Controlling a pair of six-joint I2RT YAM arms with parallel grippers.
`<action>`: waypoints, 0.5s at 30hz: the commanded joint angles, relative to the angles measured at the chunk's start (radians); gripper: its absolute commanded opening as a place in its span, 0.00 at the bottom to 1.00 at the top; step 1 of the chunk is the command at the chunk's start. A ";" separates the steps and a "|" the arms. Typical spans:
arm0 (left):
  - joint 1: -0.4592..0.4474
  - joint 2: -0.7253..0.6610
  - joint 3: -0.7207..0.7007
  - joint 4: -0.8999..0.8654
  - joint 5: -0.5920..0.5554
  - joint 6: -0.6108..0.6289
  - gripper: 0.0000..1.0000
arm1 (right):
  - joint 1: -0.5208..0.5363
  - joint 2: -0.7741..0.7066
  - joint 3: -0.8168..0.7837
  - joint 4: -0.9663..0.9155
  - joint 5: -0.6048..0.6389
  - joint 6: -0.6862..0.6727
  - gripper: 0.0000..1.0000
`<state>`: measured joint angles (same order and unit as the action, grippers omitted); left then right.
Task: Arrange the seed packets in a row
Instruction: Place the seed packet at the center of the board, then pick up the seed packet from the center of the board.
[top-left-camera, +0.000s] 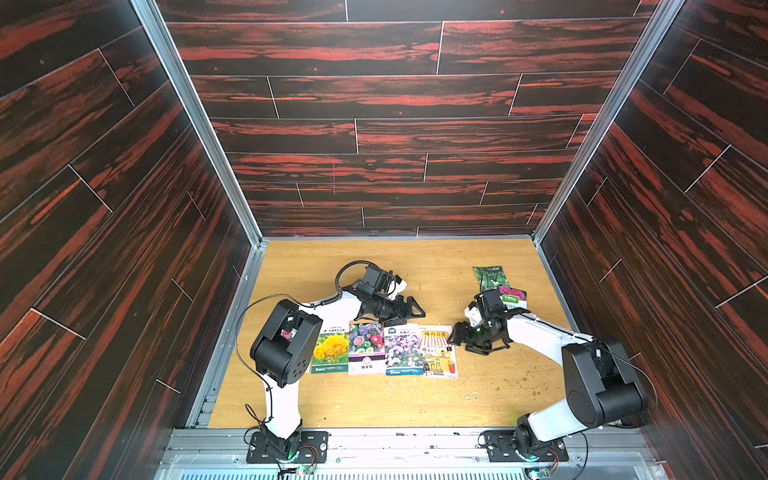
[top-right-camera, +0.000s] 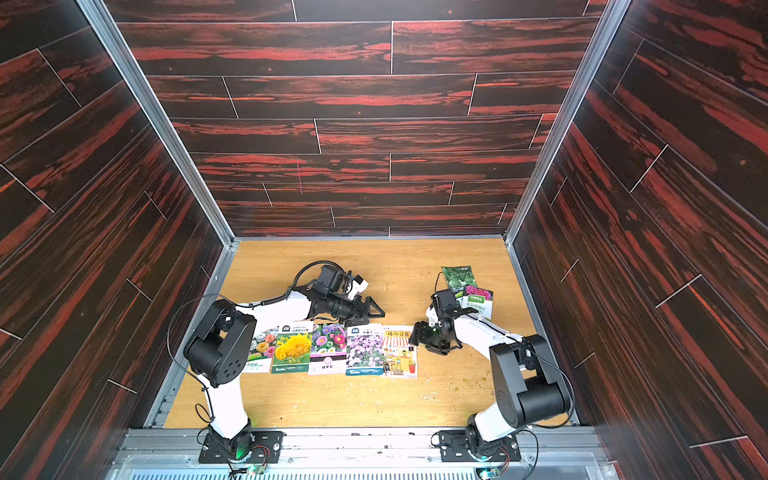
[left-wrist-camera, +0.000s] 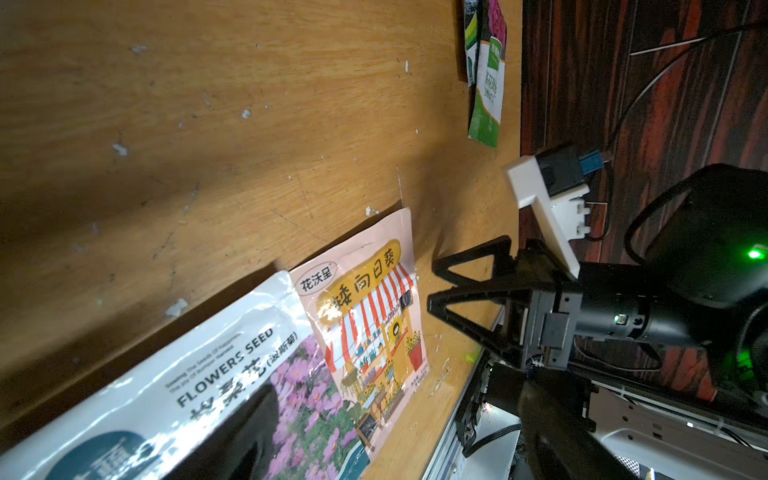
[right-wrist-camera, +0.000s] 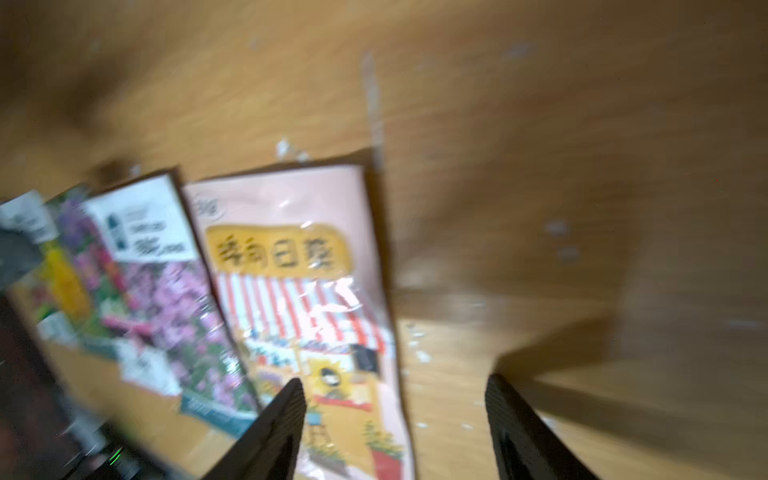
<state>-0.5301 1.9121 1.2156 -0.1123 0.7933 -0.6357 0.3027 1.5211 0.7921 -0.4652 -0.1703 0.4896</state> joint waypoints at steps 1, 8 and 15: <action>-0.006 -0.032 0.020 -0.055 -0.027 0.033 0.92 | -0.007 -0.047 0.025 -0.065 0.149 0.022 0.71; -0.034 0.010 0.138 -0.127 -0.129 0.070 0.93 | -0.213 -0.064 0.069 0.041 0.032 0.083 0.73; -0.099 0.198 0.447 -0.191 -0.148 0.090 0.95 | -0.372 0.039 0.226 0.078 0.108 0.149 0.89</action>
<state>-0.5980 2.0441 1.5707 -0.2440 0.6647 -0.5755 -0.0364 1.5208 0.9710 -0.4110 -0.0917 0.5976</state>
